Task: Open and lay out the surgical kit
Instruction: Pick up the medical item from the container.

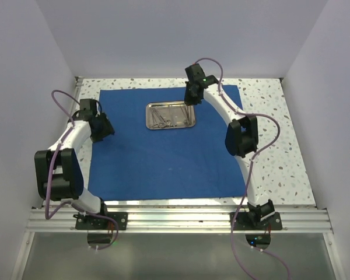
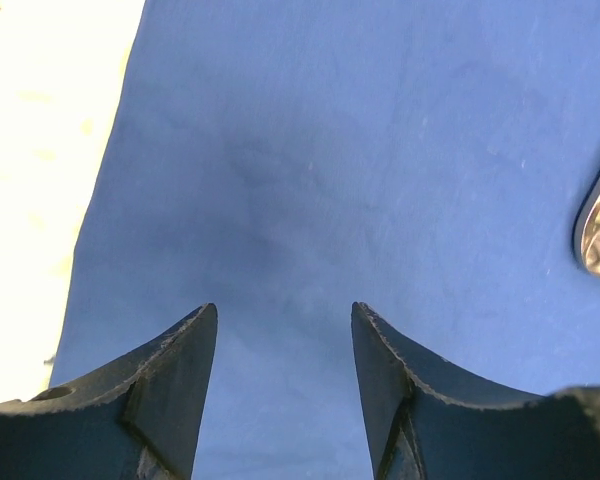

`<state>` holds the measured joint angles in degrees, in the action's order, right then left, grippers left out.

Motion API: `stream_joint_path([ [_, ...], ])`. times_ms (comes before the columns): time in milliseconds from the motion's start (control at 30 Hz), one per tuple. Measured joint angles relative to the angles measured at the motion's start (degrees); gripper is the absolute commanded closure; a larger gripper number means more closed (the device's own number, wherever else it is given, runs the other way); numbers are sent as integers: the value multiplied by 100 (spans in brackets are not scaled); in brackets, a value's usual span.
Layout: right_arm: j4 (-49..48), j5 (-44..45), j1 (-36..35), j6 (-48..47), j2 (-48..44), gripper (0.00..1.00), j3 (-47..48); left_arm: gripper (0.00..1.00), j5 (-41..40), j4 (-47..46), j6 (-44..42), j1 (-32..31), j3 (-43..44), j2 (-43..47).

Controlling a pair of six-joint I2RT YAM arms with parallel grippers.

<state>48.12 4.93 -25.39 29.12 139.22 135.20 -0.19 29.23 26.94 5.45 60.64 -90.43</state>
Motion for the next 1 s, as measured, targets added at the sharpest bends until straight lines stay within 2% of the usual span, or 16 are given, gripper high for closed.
stream_joint_path([
  [100, 140, 4, 7, 74, 330, 61, 205, 41, 0, 59, -17, 0, -175, 192],
  [200, 184, 9, 24, 122, 485, 60, 278, 42, -2, 144, -57, 0, -249, 249],
  [333, 184, 52, 55, 138, 540, 63, 376, 42, 0, 190, -101, 0, -249, 249],
  [500, 184, 181, 87, 151, 595, 71, 433, 43, 0, 199, -105, 0, -249, 247],
  [1000, 208, 376, 107, 170, 977, 74, 518, 46, 0, 197, -146, 0, -249, 9],
])
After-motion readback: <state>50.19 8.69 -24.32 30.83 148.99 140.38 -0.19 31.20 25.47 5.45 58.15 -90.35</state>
